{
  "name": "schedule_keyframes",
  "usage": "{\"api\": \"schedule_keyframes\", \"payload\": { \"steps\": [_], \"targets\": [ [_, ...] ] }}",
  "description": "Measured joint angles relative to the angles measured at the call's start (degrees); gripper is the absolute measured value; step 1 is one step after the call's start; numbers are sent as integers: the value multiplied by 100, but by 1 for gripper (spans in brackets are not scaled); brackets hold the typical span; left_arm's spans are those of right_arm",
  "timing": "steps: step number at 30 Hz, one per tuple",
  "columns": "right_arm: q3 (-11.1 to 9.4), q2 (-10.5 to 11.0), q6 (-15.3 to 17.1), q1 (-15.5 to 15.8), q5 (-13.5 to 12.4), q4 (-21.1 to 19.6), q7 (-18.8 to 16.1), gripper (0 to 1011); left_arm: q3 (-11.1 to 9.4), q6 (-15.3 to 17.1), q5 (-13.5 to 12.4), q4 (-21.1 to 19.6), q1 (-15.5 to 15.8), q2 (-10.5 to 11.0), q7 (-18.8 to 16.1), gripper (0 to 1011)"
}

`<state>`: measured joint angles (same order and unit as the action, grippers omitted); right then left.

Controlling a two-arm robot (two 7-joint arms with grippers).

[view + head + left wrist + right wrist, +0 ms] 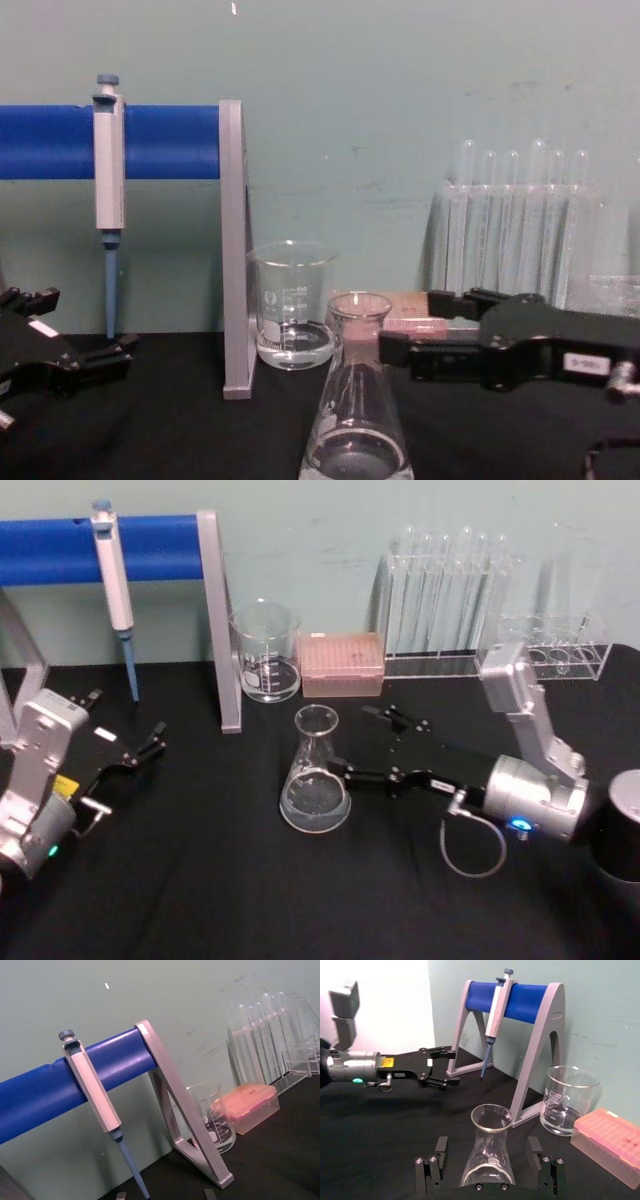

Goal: Grasp the erlenmeyer flask with one hand, shake it three times, then place it back.

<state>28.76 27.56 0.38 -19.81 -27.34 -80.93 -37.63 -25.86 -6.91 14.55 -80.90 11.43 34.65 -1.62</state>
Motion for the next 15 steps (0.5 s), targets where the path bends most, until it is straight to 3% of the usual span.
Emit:
{"api": "schedule_keyframes", "payload": {
  "steps": [5, 8, 15],
  "targets": [
    [-72, 211, -27, 30, -144, -111, -102, 1000, 0, 0, 0, 0, 0, 0, 0, 1001],
    [-136, 229, -85, 34, -195, -120, -49, 1000, 0, 0, 0, 0, 0, 0, 0, 1001],
    [-471, 19, -347, 85, -287, -138, 570, 1000, 0, 0, 0, 0, 0, 0, 0, 1001]
  ]
}}
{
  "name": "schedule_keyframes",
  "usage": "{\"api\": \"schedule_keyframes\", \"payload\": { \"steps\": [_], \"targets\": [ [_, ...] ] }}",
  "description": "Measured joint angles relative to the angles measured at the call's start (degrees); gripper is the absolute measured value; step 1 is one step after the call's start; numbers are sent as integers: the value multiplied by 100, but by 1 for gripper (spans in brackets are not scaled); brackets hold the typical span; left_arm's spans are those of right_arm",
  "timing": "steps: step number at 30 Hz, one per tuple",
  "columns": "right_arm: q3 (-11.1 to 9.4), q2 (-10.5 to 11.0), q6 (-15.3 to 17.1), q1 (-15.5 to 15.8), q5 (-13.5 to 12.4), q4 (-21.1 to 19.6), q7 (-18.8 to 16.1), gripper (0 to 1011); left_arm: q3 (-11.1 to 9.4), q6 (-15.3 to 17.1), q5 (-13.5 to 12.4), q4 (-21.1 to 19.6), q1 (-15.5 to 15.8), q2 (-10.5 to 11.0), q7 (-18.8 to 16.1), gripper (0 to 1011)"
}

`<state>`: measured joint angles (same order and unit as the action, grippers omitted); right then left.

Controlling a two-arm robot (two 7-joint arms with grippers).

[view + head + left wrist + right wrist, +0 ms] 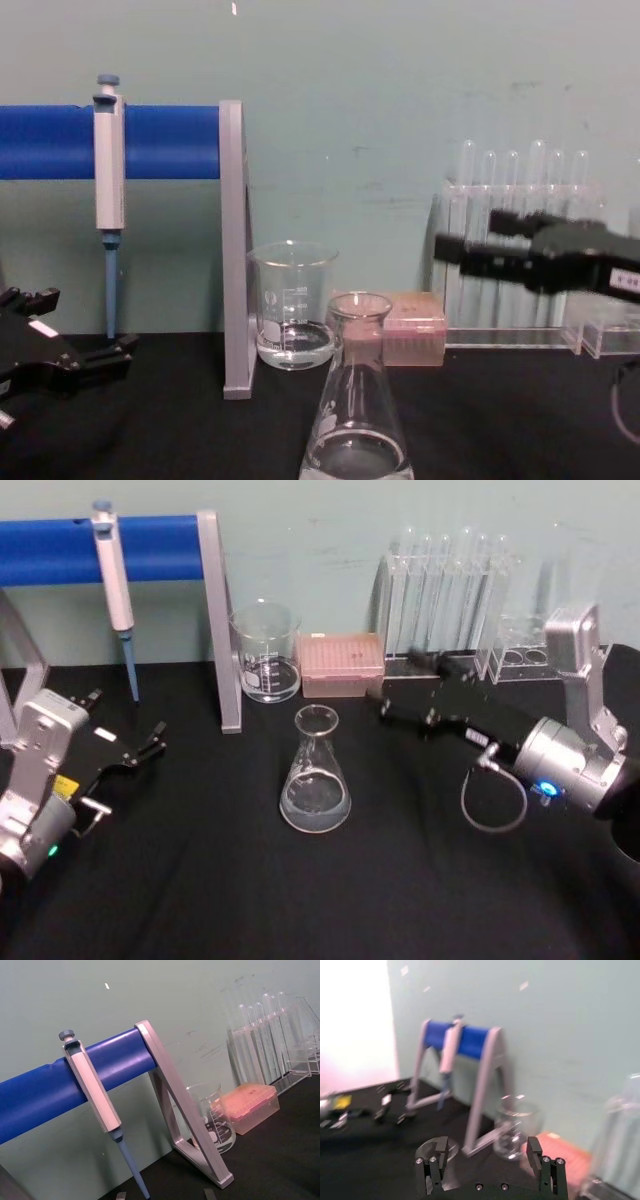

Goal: Grasp the erlenmeyer flask with one hand, shake it three times, then place it back.

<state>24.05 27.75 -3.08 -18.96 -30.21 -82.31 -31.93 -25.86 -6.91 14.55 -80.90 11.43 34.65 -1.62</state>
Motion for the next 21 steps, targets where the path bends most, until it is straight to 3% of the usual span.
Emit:
{"api": "schedule_keyframes", "payload": {
  "steps": [6, 11, 21],
  "targets": [
    [-341, -473, -156, 85, 171, 61, 972, 1000, 0, 0, 0, 0, 0, 0, 0, 1001],
    [-421, -758, -215, 66, 461, 252, 1523, 1000, 0, 0, 0, 0, 0, 0, 0, 1001],
    [-242, -1081, -39, -96, 1042, 980, 1926, 1000, 0, 0, 0, 0, 0, 0, 0, 1001]
  ]
}}
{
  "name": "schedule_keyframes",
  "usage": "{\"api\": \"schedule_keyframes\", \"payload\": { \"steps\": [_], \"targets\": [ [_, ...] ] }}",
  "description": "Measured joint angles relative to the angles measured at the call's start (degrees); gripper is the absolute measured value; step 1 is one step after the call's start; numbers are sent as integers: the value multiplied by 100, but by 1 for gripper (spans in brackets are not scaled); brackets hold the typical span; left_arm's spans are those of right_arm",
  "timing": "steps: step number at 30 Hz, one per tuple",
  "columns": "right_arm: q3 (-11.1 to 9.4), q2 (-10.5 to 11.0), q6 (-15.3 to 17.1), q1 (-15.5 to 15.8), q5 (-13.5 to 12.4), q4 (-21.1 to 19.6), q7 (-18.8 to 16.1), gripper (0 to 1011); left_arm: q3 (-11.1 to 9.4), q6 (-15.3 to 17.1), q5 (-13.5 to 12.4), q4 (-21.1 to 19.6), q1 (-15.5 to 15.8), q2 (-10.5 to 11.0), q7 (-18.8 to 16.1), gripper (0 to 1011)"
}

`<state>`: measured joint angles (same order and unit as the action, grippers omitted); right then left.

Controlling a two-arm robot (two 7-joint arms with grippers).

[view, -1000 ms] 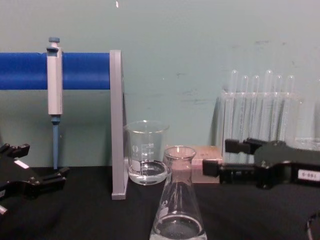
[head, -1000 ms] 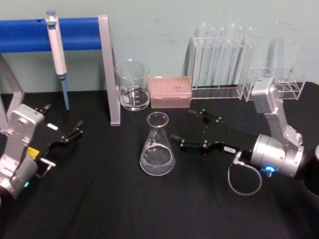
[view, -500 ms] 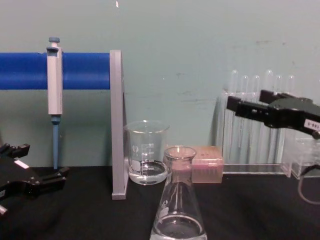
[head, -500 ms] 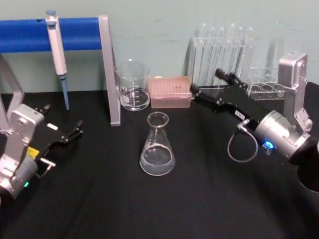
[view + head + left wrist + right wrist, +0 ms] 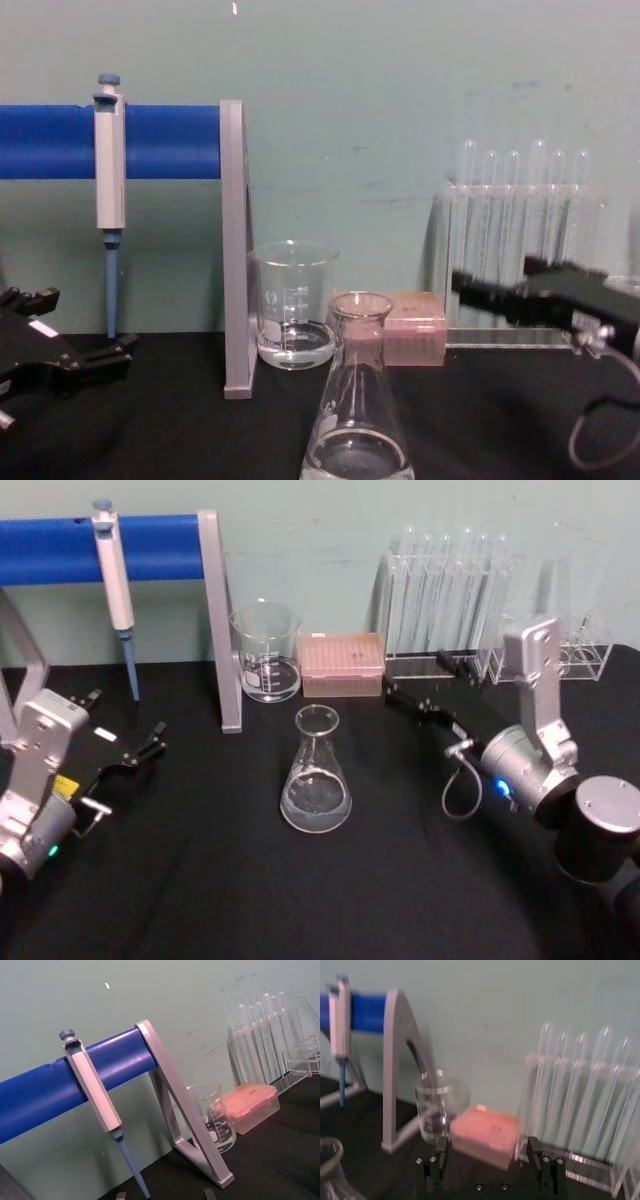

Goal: Grasp the erlenmeyer flask with one hand, shake it three times, then place it back.

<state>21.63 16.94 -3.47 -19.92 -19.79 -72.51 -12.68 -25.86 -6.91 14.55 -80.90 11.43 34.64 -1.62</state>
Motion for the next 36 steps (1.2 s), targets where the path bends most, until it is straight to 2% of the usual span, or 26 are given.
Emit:
{"api": "schedule_keyframes", "payload": {
  "steps": [8, 14, 36],
  "targets": [
    [95, -113, 176, -37, 305, 456, 43, 1000, 0, 0, 0, 0, 0, 0, 0, 1001],
    [98, -148, 259, -45, 446, 613, 73, 1000, 0, 0, 0, 0, 0, 0, 0, 1001],
    [97, -142, 250, -44, 429, 590, 72, 1000, 0, 0, 0, 0, 0, 0, 0, 1001]
  ]
}}
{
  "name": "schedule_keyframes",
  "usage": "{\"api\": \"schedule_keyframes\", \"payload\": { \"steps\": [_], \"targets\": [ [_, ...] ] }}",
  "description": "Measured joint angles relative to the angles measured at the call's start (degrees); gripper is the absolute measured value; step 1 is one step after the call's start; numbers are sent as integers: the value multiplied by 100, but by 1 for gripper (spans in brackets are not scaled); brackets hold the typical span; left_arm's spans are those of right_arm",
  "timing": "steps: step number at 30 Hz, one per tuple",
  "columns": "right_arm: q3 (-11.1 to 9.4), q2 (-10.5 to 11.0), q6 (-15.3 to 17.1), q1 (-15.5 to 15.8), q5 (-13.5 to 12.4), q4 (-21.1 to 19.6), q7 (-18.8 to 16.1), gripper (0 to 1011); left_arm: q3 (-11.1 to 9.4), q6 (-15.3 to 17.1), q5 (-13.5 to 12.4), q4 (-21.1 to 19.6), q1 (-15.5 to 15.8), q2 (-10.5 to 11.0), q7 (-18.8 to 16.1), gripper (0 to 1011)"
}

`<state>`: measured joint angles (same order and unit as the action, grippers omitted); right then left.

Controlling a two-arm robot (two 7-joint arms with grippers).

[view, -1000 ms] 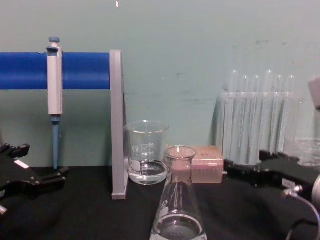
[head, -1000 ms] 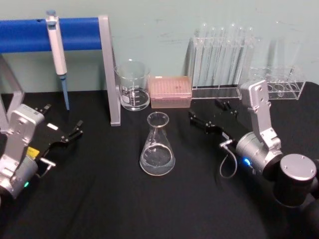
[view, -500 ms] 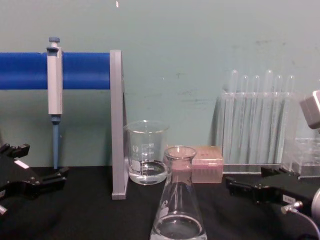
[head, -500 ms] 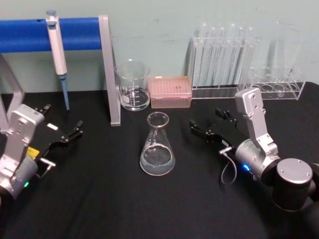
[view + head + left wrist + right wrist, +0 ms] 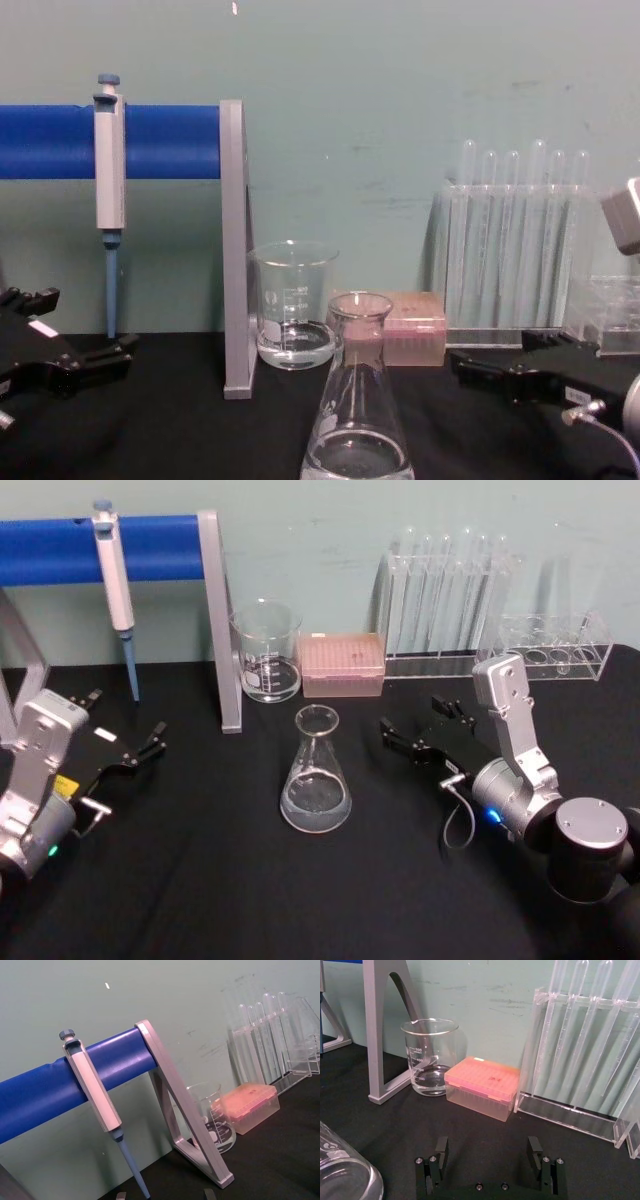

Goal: Grasp the erlenmeyer flask with one hand, shake it three times, then place it back.

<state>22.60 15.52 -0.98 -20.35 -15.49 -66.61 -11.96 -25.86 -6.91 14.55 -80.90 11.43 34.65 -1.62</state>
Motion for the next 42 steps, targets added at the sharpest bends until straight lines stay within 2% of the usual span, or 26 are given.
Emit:
{"api": "schedule_keyframes", "payload": {
  "steps": [42],
  "targets": [
    [0, 2, -9, 0, -14, -9, -5, 1000, 0, 0, 0, 0, 0, 0, 0, 1001]
  ]
}}
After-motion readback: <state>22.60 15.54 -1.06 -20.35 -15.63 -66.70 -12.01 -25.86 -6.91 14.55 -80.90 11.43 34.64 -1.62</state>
